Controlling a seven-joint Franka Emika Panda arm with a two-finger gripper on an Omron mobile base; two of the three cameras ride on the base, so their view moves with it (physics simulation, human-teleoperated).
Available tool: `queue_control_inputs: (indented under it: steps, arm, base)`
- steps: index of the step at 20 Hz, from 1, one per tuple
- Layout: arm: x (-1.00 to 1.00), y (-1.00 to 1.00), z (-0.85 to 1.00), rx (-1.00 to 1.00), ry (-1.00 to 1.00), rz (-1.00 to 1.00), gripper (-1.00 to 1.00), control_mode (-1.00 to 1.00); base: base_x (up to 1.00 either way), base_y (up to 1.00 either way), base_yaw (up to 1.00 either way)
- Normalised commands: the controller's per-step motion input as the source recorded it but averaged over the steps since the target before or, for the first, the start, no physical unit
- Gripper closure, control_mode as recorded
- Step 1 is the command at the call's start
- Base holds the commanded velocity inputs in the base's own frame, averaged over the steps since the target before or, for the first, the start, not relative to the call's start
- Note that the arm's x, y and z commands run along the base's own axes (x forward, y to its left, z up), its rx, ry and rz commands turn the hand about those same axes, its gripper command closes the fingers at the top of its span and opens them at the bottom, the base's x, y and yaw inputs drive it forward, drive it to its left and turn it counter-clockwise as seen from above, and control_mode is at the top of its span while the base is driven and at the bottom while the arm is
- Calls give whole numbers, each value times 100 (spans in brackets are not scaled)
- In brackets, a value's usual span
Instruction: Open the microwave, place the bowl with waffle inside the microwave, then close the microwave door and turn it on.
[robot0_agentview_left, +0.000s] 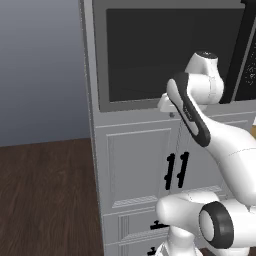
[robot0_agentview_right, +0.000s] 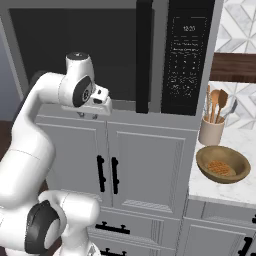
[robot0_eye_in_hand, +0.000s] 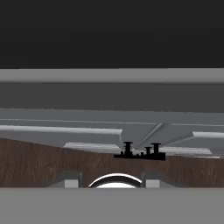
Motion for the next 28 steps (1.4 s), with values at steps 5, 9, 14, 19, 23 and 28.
queue_control_inputs:
  steps: [5, 9, 14, 19, 23, 28]
  arm:
    - [-13, 0, -3, -1, -2, 0, -100, -100]
    - [-57, -19, 0, 4, -16, -1, -100, -100]
    - [-60, -73, 32, 21, -32, -18, -100, -100]
    - [-29, -85, 81, 13, -46, -25, -100, -100]
    - [-21, -84, 33, -2, -28, -10, -100, -100]
    - [2, -73, 45, -7, -25, -5, -100, -100]
  base:
    - [0, 0, 0]
    - [0, 0, 0]
    - [0, 0, 0]
    - [0, 0, 0]
    - [0, 0, 0]
    - [0, 0, 0]
